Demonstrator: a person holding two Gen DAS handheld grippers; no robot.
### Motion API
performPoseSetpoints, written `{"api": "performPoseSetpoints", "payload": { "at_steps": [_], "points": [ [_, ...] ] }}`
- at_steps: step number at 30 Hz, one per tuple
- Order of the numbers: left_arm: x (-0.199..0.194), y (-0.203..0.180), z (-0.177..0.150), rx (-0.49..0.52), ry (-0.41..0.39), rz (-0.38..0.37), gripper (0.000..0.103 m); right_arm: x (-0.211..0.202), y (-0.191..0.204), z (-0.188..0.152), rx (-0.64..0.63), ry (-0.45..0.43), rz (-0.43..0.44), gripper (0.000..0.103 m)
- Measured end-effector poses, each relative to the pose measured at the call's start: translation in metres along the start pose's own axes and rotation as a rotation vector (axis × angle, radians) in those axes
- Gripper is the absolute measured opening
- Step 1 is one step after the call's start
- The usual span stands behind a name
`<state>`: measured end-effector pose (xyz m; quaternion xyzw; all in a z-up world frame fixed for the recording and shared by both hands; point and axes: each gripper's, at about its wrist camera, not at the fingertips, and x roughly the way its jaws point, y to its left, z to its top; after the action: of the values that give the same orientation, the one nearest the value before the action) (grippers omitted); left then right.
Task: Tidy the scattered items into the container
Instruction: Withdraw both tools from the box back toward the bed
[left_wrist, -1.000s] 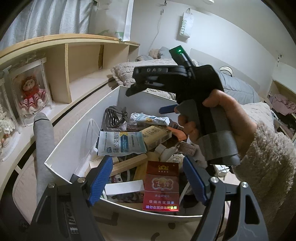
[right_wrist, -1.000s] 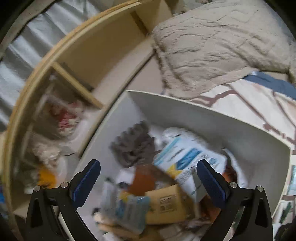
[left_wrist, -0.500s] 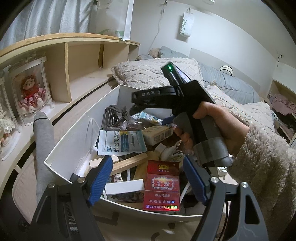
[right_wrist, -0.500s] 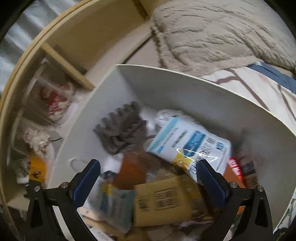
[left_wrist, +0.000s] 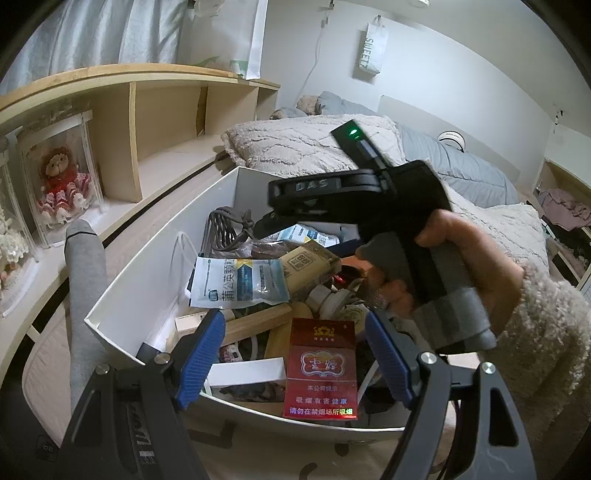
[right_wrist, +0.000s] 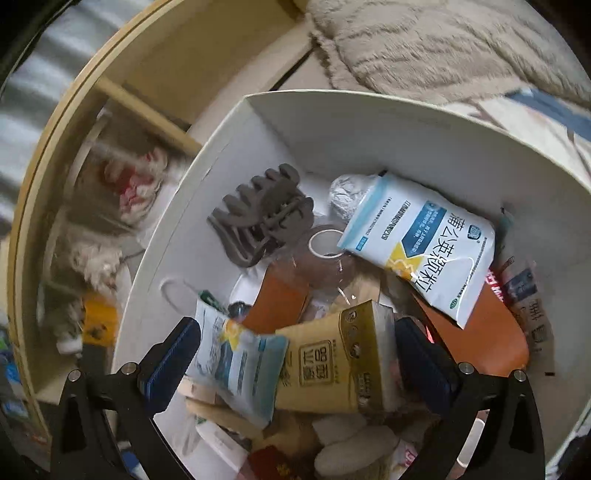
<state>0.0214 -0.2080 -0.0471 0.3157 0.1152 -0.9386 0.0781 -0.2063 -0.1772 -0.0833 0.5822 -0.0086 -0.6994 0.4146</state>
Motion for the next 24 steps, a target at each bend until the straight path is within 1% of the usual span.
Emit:
{"api": "performPoseSetpoints", "payload": {
  "at_steps": [2,5,6,8,10,12,14,21,24],
  "points": [
    [0.000,0.000,0.000,-0.003,-0.001,-0.001,0.078,-0.009,0.000,-0.002,0.002,-0.025,-0.003,0.103],
    [-0.001,-0.001,0.001,-0.004,-0.006,-0.004,0.079,-0.029,0.002,-0.006,-0.016,-0.086,-0.019,0.103],
    [-0.002,-0.001,0.001,-0.005,-0.008,-0.003,0.085,-0.037,0.004,-0.008,-0.028,-0.108,-0.027,0.103],
    [-0.003,-0.001,0.001,-0.009,-0.017,0.002,0.094,-0.052,0.006,-0.011,-0.042,-0.145,-0.033,0.103],
    [-0.005,-0.002,0.001,-0.007,-0.028,-0.003,0.095,-0.066,0.009,-0.016,-0.051,-0.187,-0.038,0.103],
    [-0.006,-0.005,0.001,-0.003,-0.035,-0.010,0.100,-0.078,0.009,-0.021,-0.054,-0.222,-0.039,0.103],
    [-0.007,-0.006,0.001,0.005,-0.040,-0.010,0.103,-0.088,0.011,-0.028,-0.065,-0.254,-0.058,0.103],
    [-0.007,-0.012,0.001,0.011,-0.044,-0.011,0.103,-0.122,0.007,-0.058,-0.103,-0.351,-0.145,0.103],
    [-0.008,-0.016,0.000,0.022,-0.047,-0.013,0.103,-0.134,0.006,-0.072,-0.125,-0.380,-0.174,0.103]
  ]
}}
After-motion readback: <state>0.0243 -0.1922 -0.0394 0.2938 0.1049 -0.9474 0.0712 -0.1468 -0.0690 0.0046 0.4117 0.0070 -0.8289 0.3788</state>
